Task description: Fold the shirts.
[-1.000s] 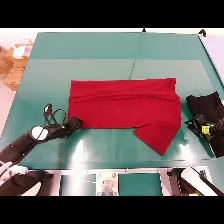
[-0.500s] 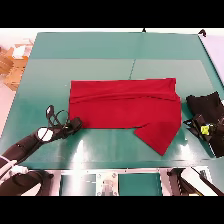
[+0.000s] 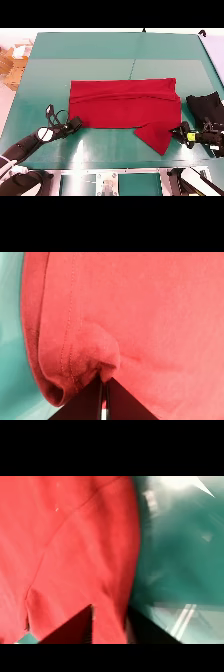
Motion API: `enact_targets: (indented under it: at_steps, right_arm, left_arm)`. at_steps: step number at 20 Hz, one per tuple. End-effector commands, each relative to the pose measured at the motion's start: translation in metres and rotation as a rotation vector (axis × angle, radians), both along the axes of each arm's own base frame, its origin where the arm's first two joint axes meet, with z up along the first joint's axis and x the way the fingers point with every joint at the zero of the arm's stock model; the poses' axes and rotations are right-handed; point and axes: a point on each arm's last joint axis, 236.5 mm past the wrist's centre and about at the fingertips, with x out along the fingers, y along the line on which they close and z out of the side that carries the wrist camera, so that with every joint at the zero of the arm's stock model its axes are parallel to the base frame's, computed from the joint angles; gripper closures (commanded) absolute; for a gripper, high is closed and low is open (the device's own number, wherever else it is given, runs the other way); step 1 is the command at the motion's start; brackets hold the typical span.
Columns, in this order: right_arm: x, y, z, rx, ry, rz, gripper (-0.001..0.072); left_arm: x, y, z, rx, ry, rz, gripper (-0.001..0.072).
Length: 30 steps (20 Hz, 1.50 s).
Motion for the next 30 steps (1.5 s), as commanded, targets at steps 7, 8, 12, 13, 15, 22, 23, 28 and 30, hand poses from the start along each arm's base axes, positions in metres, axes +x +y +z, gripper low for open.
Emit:
enact_targets:
  at_steps: [7,8,12,13,15,22,23,28,30]
  right_arm:
    - [-0.001,-0.014,0.017,-0.102,0.009,0.035,0.0696]
    - [-0.009,-0.018,0.019,-0.131,0.036,0.033,0.0696]
    - [-0.036,-0.02,0.022,-0.169,0.13,0.057,0.0696]
    - [-0.039,-0.018,0.023,-0.16,0.138,0.066,0.0696]
    - [-0.044,-0.013,0.024,-0.141,0.154,0.079,0.0697]
    - [-0.037,-0.012,0.042,-0.117,0.143,0.091,0.0697]
    - [-0.023,-0.012,0.058,-0.103,0.09,0.089,0.0697]
    - [0.058,-0.03,0.138,-0.158,-0.186,0.069,0.0697]
    - [0.09,-0.031,0.147,-0.165,-0.241,0.08,0.0696]
  left_arm:
    - [-0.03,-0.012,-0.003,0.092,0.084,-0.247,0.0685]
    - [-0.035,-0.011,-0.004,0.114,0.103,-0.279,0.0685]
    - [-0.041,0.005,0.001,0.244,0.154,-0.371,0.0685]
    - [-0.041,0.009,0.004,0.276,0.166,-0.392,0.0685]
    - [-0.041,0.018,0.01,0.335,0.184,-0.432,0.0685]
    - [-0.043,0.061,0.051,0.519,0.178,-0.523,0.0684]
    - [-0.04,0.061,0.055,0.528,0.163,-0.546,0.0684]
    - [0.009,0.045,0.101,0.548,-0.045,-0.554,0.0684]
    - [0.035,0.037,0.108,0.564,-0.082,-0.577,0.0684]
